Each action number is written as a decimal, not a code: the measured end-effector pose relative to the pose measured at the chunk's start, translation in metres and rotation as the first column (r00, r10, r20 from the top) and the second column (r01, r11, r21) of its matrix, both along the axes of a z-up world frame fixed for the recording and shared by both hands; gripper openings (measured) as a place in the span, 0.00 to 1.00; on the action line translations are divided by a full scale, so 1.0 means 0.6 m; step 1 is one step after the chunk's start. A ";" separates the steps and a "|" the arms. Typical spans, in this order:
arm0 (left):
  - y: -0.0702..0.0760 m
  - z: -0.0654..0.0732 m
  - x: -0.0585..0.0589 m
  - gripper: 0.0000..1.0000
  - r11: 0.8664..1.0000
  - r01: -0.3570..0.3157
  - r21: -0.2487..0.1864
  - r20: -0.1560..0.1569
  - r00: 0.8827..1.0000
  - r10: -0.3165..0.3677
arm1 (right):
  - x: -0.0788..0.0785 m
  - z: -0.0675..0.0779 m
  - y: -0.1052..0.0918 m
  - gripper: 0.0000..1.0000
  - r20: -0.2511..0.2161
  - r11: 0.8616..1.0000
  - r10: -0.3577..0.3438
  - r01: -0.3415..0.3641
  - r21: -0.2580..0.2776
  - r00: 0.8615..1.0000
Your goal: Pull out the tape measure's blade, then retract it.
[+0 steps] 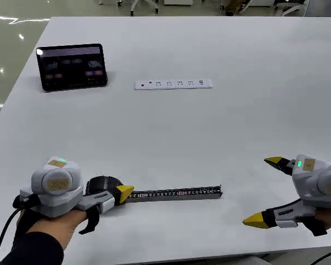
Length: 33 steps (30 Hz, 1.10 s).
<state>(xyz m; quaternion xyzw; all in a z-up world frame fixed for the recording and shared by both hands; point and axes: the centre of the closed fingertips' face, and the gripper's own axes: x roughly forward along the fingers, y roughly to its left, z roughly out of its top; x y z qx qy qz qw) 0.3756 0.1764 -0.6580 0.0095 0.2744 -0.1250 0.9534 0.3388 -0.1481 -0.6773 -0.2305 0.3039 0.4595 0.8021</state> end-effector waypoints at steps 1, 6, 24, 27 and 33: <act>-0.002 -0.001 0.001 1.00 1.000 -0.007 0.000 0.001 1.000 0.007 | 0.004 -0.001 0.001 1.00 -0.002 1.000 0.009 -0.009 -0.003 1.000; -0.011 -0.015 0.001 1.00 0.998 -0.066 -0.016 -0.004 0.998 0.066 | 0.015 -0.005 0.020 1.00 -0.007 0.998 0.063 -0.063 -0.023 0.998; -0.023 -0.068 -0.007 1.00 0.995 -0.098 -0.016 0.012 0.995 0.098 | 0.056 -0.038 0.090 0.92 -0.059 0.933 0.323 -0.328 -0.147 0.945; -0.025 -0.079 -0.009 1.00 0.996 -0.092 -0.004 -0.012 0.996 0.092 | 0.056 -0.048 0.094 0.89 -0.077 0.924 0.341 -0.349 -0.156 0.937; -0.031 -0.068 0.000 1.00 0.997 -0.061 -0.043 0.060 0.996 0.064 | 0.048 -0.086 0.089 0.74 -0.126 0.890 0.386 -0.405 -0.208 0.914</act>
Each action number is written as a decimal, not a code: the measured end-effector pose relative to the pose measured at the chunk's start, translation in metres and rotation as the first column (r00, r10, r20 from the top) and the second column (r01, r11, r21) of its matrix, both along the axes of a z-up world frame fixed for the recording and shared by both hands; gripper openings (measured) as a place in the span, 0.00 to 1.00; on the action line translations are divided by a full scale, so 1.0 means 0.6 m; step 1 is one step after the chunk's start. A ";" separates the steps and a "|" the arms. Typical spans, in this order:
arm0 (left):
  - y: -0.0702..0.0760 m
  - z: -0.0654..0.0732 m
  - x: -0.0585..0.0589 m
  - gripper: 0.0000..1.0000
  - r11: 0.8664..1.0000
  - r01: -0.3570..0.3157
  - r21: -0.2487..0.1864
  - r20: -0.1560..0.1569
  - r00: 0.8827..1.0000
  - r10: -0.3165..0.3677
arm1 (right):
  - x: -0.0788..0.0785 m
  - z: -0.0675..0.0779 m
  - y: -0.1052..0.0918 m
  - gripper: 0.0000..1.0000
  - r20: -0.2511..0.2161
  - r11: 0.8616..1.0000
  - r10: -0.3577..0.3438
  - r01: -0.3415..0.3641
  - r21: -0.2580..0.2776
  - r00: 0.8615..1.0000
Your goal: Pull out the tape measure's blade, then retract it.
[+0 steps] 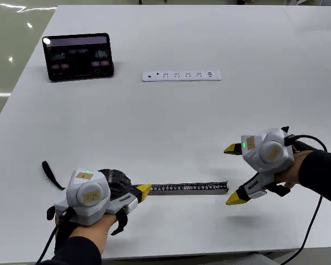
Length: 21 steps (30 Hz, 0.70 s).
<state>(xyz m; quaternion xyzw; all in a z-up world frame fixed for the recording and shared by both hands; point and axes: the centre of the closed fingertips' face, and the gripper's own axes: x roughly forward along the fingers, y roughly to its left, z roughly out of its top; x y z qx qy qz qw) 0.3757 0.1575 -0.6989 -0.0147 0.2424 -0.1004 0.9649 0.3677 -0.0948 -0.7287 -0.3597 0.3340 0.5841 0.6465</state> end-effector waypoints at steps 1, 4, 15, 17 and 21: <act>-0.003 -0.001 0.000 1.00 1.000 0.008 -0.014 0.003 1.000 -0.008 | 0.000 -0.004 0.001 0.70 -0.006 1.000 0.003 -0.003 -0.004 1.000; -0.001 -0.012 0.002 1.00 1.000 0.015 0.017 -0.005 1.000 -0.015 | -0.004 -0.021 -0.003 0.59 -0.046 1.000 0.005 -0.006 -0.029 0.999; 0.005 -0.021 0.001 1.00 1.000 -0.001 0.001 -0.023 1.000 0.001 | -0.019 -0.050 -0.003 0.35 -0.090 0.997 0.038 -0.044 -0.061 0.995; 0.005 -0.020 0.001 1.00 1.000 -0.006 -0.006 -0.025 1.000 0.006 | -0.019 -0.052 -0.005 0.31 -0.092 0.997 0.040 -0.047 -0.068 0.995; 0.007 -0.021 0.002 1.00 1.000 -0.011 -0.012 -0.027 1.000 0.010 | -0.017 -0.053 -0.008 0.25 -0.089 0.996 0.036 -0.042 -0.072 0.995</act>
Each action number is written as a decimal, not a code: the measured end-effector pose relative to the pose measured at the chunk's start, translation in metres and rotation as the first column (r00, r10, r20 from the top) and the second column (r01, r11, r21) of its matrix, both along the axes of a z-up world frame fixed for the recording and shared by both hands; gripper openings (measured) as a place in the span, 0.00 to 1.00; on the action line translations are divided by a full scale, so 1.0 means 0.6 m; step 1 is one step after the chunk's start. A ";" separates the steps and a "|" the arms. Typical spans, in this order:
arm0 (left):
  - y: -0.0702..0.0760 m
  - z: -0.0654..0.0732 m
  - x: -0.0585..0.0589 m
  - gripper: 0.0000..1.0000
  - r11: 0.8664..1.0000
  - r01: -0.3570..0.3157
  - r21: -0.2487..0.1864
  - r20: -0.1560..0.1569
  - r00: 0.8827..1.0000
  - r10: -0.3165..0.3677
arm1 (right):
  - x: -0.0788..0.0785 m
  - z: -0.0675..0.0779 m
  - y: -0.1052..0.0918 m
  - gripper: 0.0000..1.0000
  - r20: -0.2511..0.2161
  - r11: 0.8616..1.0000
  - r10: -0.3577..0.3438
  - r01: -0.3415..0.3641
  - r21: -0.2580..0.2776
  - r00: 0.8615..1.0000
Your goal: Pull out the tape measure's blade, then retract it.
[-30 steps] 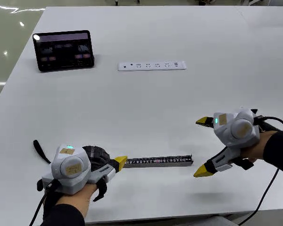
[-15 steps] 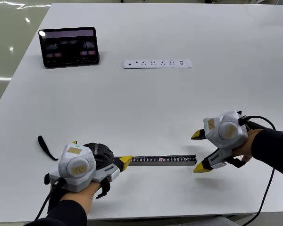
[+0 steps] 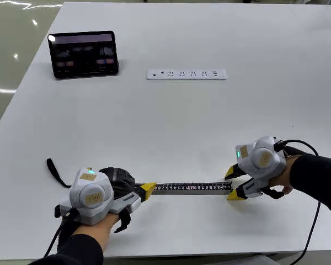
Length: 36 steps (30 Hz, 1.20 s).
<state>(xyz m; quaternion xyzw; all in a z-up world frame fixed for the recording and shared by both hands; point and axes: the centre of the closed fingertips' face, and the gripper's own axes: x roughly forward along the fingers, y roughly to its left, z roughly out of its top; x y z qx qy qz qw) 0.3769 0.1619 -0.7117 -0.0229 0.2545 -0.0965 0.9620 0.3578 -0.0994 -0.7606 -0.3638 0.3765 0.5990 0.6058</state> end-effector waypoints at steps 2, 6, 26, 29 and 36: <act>0.001 -0.001 -0.001 1.00 1.000 -0.003 0.001 -0.003 1.000 0.003 | 0.000 0.000 0.000 0.20 0.000 1.000 0.005 -0.005 -0.001 1.000; 0.006 -0.001 -0.001 0.98 1.000 -0.020 -0.010 -0.012 1.000 0.020 | -0.002 0.001 -0.001 0.12 0.000 1.000 0.007 -0.007 -0.003 1.000; 0.033 -0.027 -0.008 0.65 0.993 -0.119 -0.004 -0.107 0.987 0.118 | -0.003 0.000 -0.001 0.11 0.003 1.000 -0.015 0.015 -0.023 1.000; 0.032 -0.026 -0.008 0.63 0.993 -0.116 -0.006 -0.115 0.987 0.114 | -0.003 -0.001 -0.001 0.11 0.012 1.000 -0.009 0.009 -0.020 1.000; 0.030 -0.031 -0.009 0.60 0.995 -0.101 0.017 -0.139 0.985 0.102 | -0.001 -0.001 0.001 0.11 0.004 0.999 -0.044 0.044 -0.014 0.999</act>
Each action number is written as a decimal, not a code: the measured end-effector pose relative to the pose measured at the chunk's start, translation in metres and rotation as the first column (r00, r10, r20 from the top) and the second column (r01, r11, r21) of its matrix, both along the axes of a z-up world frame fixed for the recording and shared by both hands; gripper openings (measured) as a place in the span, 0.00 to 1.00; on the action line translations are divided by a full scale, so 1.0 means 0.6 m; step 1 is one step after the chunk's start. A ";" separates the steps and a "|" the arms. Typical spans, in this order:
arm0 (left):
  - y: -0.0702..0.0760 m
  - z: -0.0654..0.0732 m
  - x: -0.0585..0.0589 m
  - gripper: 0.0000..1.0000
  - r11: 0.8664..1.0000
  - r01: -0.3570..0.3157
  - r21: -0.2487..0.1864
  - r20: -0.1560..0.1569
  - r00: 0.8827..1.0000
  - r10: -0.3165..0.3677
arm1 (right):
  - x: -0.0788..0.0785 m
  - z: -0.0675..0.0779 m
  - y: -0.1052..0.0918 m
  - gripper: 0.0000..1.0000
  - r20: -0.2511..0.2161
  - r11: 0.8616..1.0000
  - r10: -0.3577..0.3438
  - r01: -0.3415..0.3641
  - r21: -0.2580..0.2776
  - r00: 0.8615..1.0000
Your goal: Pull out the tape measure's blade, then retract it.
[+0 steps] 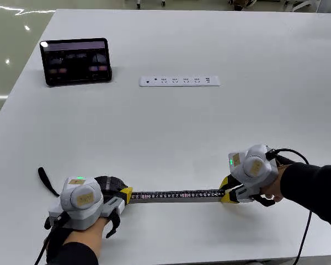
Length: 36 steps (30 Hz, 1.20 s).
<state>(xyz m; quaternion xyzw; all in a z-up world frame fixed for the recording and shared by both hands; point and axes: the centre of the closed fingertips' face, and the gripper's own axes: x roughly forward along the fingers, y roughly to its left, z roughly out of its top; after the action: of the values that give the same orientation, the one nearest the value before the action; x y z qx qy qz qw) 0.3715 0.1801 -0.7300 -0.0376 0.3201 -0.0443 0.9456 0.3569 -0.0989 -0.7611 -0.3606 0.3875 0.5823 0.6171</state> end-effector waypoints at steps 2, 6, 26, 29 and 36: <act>0.000 -0.001 0.000 0.60 1.000 -0.001 -0.007 0.001 1.000 0.001 | 0.000 -0.001 0.000 0.11 -0.002 1.000 -0.003 0.003 -0.001 1.000; -0.001 -0.001 -0.001 0.60 1.000 -0.001 -0.010 0.000 1.000 0.001 | 0.000 -0.001 0.000 0.11 -0.001 1.000 -0.008 0.008 0.002 1.000; 0.002 0.001 -0.001 0.60 1.000 -0.001 -0.029 -0.008 1.000 0.001 | 0.008 -0.002 0.009 0.11 0.009 1.000 -0.028 0.028 0.005 1.000; 0.003 0.001 -0.001 0.60 1.000 -0.001 -0.032 -0.010 1.000 0.000 | 0.008 -0.001 0.012 0.11 0.008 1.000 -0.029 0.029 0.007 1.000; 0.004 0.001 -0.001 0.60 0.999 0.001 -0.032 -0.012 1.000 -0.002 | 0.008 -0.001 0.017 0.11 0.008 1.000 -0.026 0.026 0.011 1.000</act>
<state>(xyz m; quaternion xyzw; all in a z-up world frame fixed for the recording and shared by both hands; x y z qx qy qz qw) 0.3709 0.1824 -0.7293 -0.0529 0.3250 -0.0500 0.9429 0.3620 -0.0885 -0.7615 -0.3545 0.3866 0.5750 0.6279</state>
